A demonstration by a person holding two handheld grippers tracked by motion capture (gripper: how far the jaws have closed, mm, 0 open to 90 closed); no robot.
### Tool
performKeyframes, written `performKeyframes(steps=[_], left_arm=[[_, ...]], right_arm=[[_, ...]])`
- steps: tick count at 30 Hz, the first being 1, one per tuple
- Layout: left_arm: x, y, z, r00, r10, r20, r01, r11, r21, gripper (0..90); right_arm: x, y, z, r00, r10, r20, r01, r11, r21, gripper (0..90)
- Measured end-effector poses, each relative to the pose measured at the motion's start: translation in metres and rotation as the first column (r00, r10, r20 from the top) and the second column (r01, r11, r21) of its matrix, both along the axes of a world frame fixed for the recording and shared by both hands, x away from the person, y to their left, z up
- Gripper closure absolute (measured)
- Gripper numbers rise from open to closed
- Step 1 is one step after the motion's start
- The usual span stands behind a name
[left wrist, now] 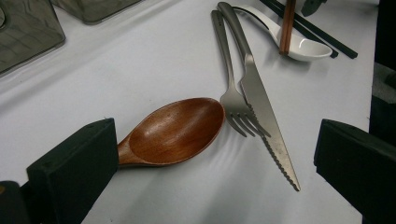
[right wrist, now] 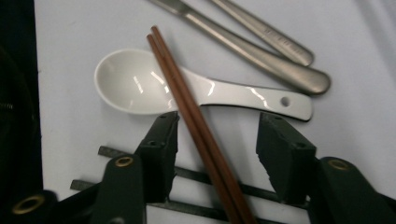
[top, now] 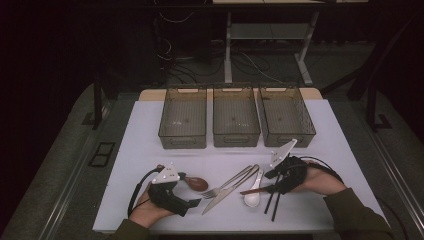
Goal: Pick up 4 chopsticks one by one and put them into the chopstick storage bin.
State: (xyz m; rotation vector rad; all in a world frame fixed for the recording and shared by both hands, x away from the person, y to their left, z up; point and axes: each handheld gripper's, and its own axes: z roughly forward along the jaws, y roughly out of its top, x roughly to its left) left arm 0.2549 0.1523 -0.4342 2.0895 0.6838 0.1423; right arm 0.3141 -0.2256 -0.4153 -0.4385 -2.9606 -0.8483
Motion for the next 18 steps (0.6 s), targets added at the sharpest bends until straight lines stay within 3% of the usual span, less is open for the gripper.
performKeyframes(steps=[6,18], left_arm=[[0.000,-0.001,0.000,1.0000,-0.005,0.004,0.005,1.0000,0.004,0.0],[0.000,-0.001,0.000,1.0000,-0.005,0.001,0.005,1.0000,0.002,0.0]], right_arm=[[-0.003,0.005,-0.004,0.9994,0.033,-0.009,-0.033,0.9986,-0.041,56.0],[-0.006,0.016,-0.010,0.9955,0.092,0.024,-0.088,0.9896,-0.114,65.8]])
